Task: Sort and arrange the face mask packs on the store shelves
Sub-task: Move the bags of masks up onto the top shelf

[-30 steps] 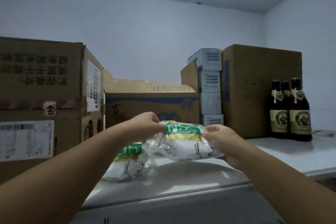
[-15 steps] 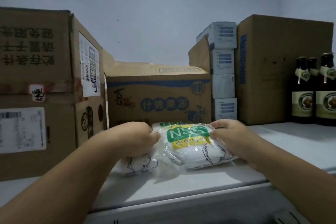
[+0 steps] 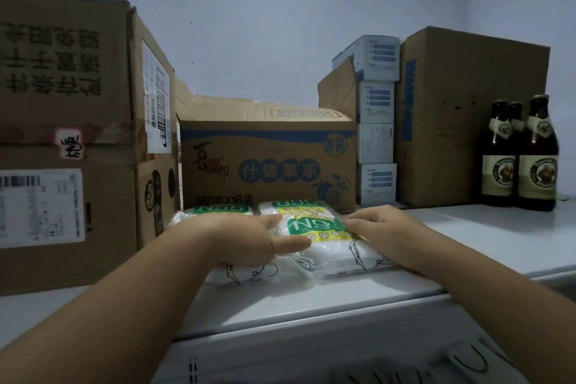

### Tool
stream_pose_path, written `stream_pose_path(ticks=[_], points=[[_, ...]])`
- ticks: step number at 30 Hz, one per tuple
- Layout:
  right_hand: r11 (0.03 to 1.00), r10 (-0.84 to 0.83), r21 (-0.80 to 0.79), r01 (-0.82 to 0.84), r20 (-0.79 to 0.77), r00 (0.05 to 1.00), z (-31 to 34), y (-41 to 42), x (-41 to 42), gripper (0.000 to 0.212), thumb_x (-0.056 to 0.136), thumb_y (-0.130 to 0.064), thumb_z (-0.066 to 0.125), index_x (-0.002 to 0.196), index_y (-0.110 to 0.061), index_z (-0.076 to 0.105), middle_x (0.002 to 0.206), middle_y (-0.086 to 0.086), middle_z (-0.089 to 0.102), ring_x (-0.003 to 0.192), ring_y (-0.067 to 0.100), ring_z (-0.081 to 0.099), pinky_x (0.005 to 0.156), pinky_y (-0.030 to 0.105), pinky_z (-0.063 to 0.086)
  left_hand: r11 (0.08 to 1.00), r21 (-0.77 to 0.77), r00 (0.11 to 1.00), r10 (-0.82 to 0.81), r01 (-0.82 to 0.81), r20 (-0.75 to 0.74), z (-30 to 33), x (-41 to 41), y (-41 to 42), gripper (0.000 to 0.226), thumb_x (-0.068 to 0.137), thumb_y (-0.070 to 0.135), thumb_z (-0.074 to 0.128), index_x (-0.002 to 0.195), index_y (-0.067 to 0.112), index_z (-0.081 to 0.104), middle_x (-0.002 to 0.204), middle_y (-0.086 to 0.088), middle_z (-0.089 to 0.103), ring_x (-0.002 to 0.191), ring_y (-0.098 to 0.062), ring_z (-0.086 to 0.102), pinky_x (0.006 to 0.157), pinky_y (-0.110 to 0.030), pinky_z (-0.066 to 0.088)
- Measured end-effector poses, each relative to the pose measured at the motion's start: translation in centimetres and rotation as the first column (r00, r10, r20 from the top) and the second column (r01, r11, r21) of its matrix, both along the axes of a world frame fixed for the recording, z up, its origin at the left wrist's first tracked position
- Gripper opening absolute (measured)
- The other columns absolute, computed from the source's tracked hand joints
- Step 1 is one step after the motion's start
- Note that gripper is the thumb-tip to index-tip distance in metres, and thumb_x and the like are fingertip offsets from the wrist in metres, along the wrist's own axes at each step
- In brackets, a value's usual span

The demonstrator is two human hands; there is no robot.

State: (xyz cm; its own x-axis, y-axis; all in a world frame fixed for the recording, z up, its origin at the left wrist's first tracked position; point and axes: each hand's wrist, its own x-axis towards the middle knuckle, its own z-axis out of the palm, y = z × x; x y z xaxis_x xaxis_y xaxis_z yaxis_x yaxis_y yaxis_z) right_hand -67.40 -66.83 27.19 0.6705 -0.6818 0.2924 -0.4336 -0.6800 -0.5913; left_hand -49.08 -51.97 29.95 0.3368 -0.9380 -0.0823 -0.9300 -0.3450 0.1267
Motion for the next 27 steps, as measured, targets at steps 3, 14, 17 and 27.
stream_pose_path(ticks=[3, 14, 17, 27], points=[[0.995, 0.081, -0.038, -0.088, -0.151, 0.985, 0.6, 0.4, -0.6, 0.064, 0.068, -0.085, 0.044, 0.109, -0.041, 0.067, 0.108, -0.01, 0.07, 0.1, 0.008, 0.062, 0.095, 0.035, 0.049, 0.996, 0.088, 0.999, -0.001, -0.003, 0.052, 0.3, 0.0, -0.3, 0.128, 0.043, 0.098, 0.024, 0.153, 0.037, 0.001, 0.161, 0.007, 0.01, 0.147, -0.018, 0.017, 0.12, -0.039, 0.013], [0.973, 0.169, -0.111, -0.202, -0.253, 0.953, 1.0, 0.9, -2.1, 0.099, 0.063, -0.086, 0.035, 0.144, -0.029, 0.035, 0.148, -0.006, 0.042, 0.127, 0.015, 0.045, 0.102, 0.029, 0.037, 0.982, 0.149, 0.988, 0.101, -0.118, 0.117, 1.6, -0.6, -0.6, 0.123, 0.044, 0.098, 0.031, 0.15, 0.044, 0.0, 0.162, 0.003, 0.011, 0.147, -0.022, 0.017, 0.118, -0.041, 0.012], [0.972, 0.179, -0.146, -0.184, -0.043, 0.983, 1.1, 1.4, -3.0, 0.086, 0.077, -0.075, 0.047, 0.149, -0.031, 0.025, 0.154, -0.01, 0.03, 0.137, 0.012, 0.033, 0.1, 0.025, 0.029, 0.987, -0.117, 0.989, 0.124, -0.114, 0.081, 1.9, -0.7, 0.1, 0.114, 0.052, 0.095, 0.027, 0.151, 0.041, 0.009, 0.159, 0.002, 0.022, 0.143, -0.022, 0.028, 0.114, -0.037, 0.023], [0.76, 0.616, -0.394, -0.517, 0.182, 0.767, -2.3, 12.5, -3.6, 0.064, 0.086, -0.053, 0.057, 0.143, -0.047, 0.029, 0.138, -0.033, 0.033, 0.116, -0.022, 0.021, 0.093, -0.003, 0.015, 0.537, -0.833, 0.939, 0.201, 0.134, 0.281, -0.2, -4.6, 10.0, 0.043, 0.085, 0.057, 0.039, 0.101, 0.026, 0.065, 0.076, 0.013, 0.063, 0.068, -0.002, 0.06, 0.061, -0.029, 0.053]])
